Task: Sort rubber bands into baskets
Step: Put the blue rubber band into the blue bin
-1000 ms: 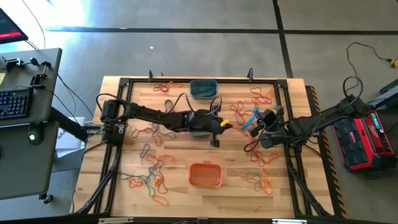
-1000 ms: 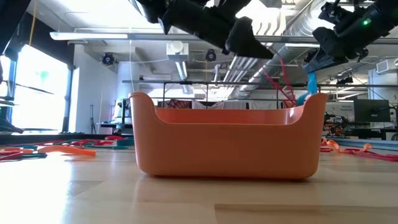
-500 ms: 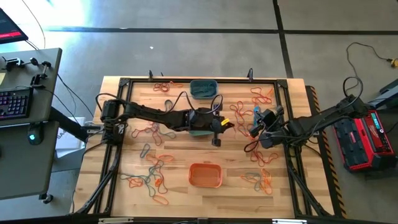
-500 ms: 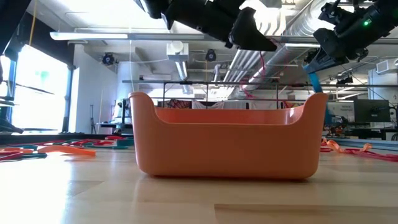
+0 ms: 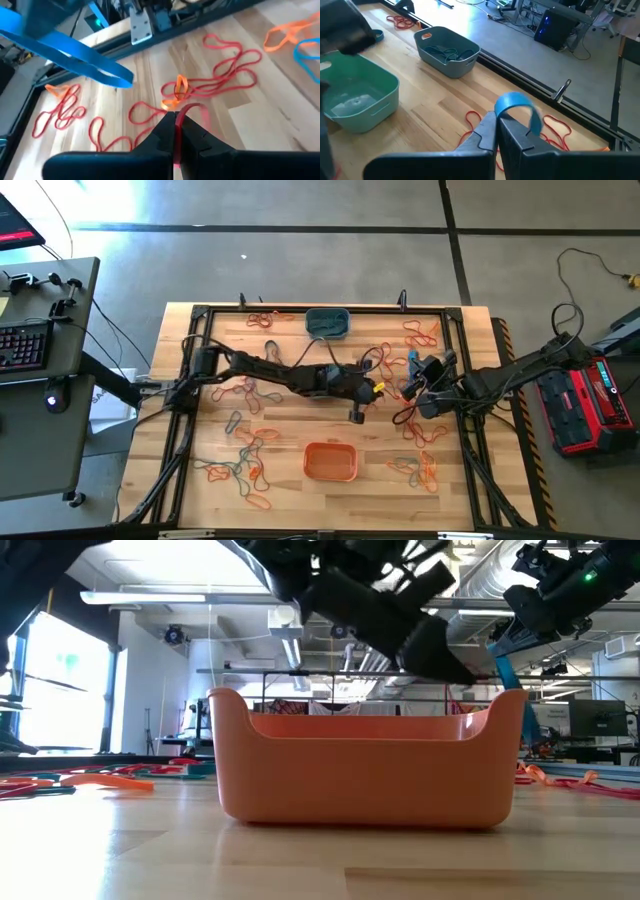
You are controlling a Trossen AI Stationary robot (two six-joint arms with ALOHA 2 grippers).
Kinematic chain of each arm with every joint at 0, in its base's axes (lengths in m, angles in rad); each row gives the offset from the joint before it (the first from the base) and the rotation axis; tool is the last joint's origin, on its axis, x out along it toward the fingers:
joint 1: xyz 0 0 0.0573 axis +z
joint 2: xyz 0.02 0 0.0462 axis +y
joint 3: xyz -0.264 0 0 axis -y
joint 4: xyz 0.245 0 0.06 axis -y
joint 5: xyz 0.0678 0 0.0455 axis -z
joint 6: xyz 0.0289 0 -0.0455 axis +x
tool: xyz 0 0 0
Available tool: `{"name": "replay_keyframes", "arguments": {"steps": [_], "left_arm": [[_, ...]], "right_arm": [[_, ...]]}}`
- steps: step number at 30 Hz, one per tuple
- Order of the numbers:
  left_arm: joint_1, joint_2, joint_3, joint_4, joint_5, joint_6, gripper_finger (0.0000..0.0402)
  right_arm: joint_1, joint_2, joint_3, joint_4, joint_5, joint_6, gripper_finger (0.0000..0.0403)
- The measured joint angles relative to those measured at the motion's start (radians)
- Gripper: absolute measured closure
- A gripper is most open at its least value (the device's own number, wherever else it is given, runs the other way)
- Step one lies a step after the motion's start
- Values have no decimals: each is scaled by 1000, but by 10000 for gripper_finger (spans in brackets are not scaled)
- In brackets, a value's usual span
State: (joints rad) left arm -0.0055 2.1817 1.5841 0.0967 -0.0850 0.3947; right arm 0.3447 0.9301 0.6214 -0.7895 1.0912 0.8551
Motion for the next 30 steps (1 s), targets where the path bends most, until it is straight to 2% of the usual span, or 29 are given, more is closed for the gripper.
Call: {"name": "replay_keyframes", "arguments": {"steps": [7, 21, 25, 30], "left_arm": [[15, 38, 29, -13, -10, 1, 369], [72, 9, 30, -109, 71, -77, 241], [86, 7, 30, -175, 112, -78, 227], [102, 7, 74, -334, 129, -68, 230]], "right_arm": [[0, 0, 0, 0, 0, 0, 403], [0, 0, 0, 0, -19, -10, 403], [0, 0, 0, 0, -29, -11, 403], [0, 0, 0, 0, -49, -10, 403]]}}
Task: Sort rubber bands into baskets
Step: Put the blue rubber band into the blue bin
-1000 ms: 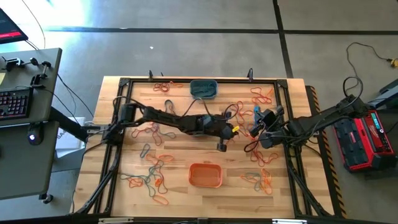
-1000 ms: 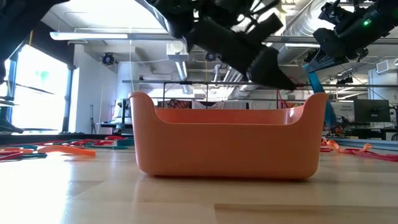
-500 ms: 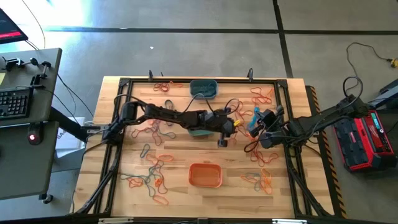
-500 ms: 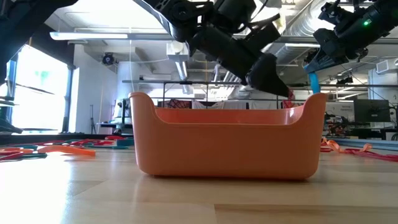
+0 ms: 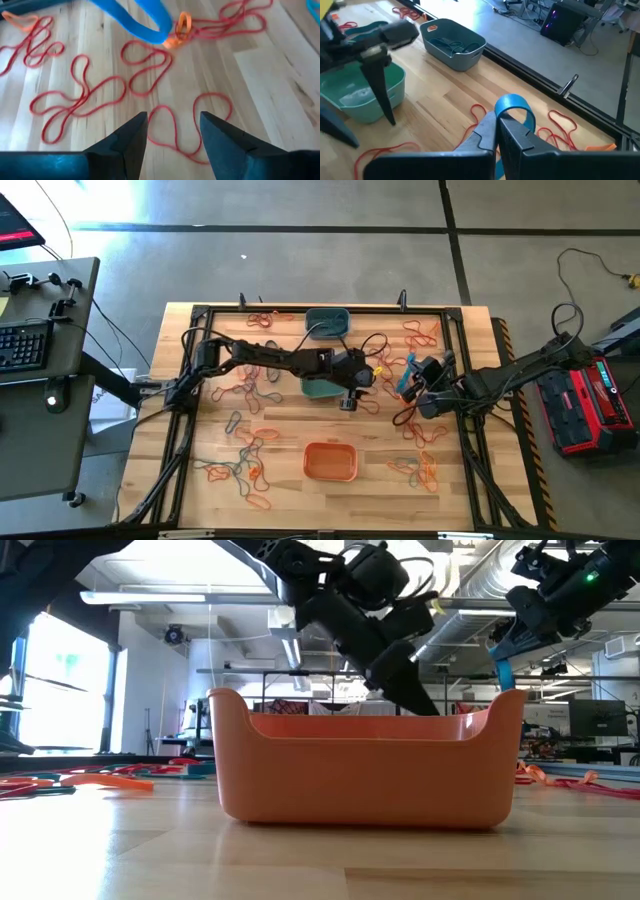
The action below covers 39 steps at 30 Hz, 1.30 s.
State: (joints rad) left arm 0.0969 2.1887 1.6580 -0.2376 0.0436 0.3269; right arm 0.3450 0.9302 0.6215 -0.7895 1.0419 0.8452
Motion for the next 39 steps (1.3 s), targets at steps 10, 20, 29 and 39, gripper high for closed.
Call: {"name": "replay_keyframes", "arguments": {"steps": [10, 20, 29, 39], "left_arm": [[1, -34, -2, 95, 29, -16, 324], [9, -114, -238, 489, 40, -99, 397], [8, -320, -545, 690, -10, -133, 401], [29, -546, -850, 862, -77, -185, 401]], "right_arm": [[0, 0, 0, 0, -7, -1, 403], [-69, 10, 0, 25, -45, -48, 403], [-243, 80, 0, 401, -162, -404, 403], [-464, 162, 0, 786, -451, -680, 403]]}}
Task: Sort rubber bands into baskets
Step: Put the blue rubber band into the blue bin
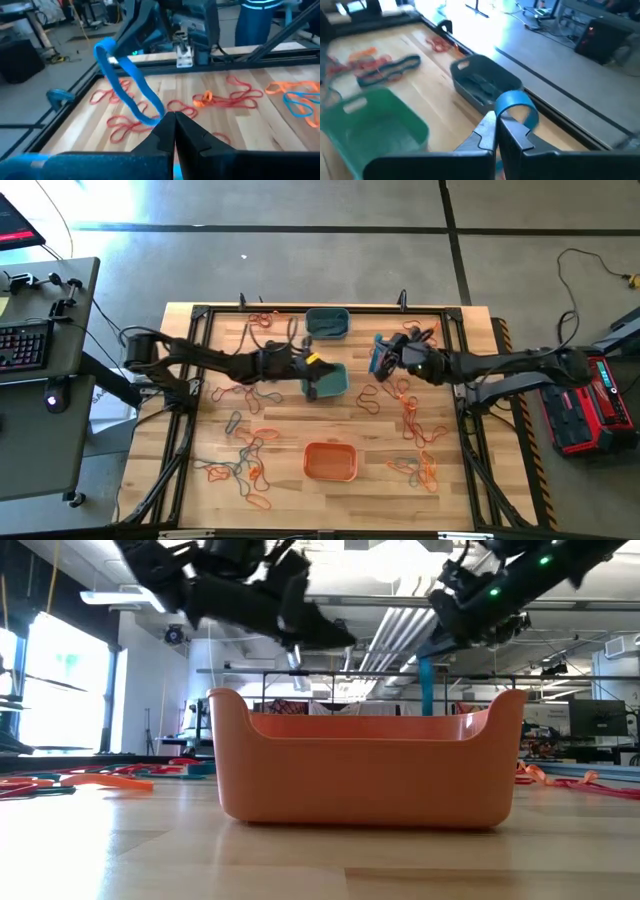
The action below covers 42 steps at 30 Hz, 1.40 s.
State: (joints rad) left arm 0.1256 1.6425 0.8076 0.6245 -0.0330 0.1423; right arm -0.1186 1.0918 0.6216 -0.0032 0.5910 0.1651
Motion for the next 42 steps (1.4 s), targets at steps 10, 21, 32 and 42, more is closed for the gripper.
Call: {"name": "replay_keyframes", "arguments": {"steps": [10, 21, 32, 42], "left_arm": [[57, -116, -195, 116, -4, -71, 401], [79, -138, -296, 261, -15, -116, 401], [79, -138, -340, 318, -47, -114, 401], [78, -138, -339, 325, -66, -105, 401]], "right_arm": [[-127, 159, 51, 189, -183, -53, 403], [-197, 457, 344, 208, -188, -67, 403], [-237, 712, 543, 372, -182, 57, 403], [-237, 890, 682, 376, -82, 175, 403]]}}
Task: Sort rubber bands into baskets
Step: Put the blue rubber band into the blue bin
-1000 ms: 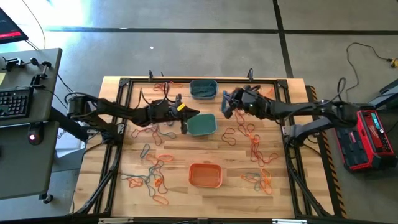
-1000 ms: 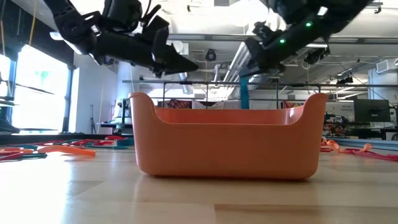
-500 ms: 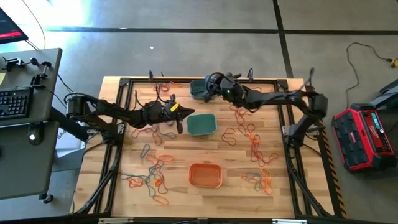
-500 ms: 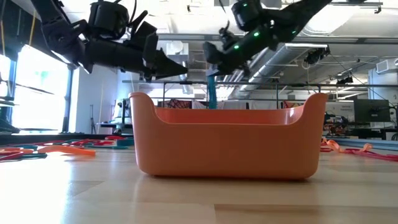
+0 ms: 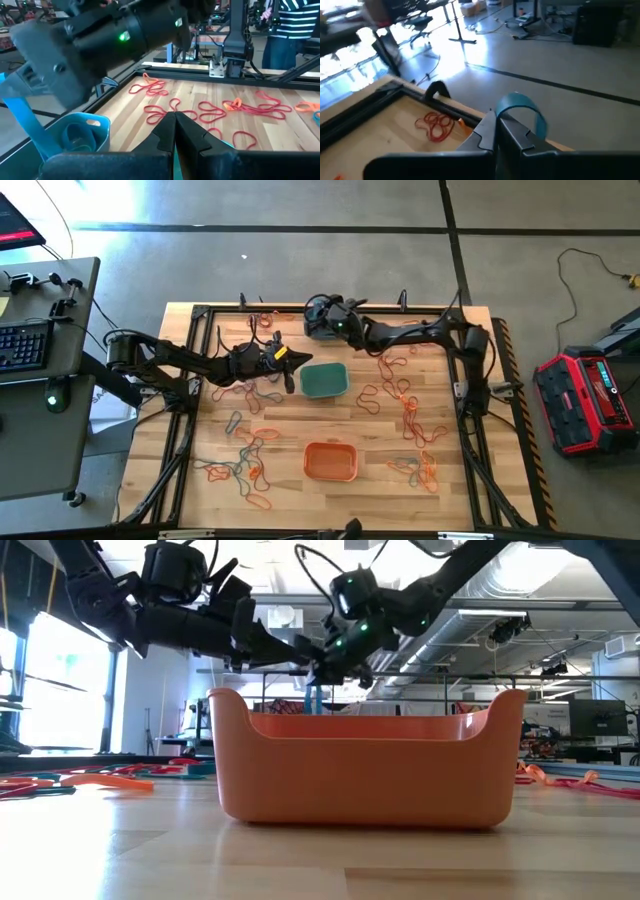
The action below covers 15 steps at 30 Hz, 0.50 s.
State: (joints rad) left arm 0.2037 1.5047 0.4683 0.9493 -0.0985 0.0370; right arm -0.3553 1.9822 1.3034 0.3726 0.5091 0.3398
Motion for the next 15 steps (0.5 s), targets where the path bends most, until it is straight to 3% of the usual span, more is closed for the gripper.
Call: {"name": "replay_keyframes", "arguments": {"steps": [7, 15], "left_arm": [[-1, 0, 0, 0, 0, 0, 401], [-1, 0, 0, 0, 0, 0, 401]], "right_arm": [[-11, 27, 12, -12, 59, 55, 403], [-18, 28, 12, -167, 94, 117, 401]]}}
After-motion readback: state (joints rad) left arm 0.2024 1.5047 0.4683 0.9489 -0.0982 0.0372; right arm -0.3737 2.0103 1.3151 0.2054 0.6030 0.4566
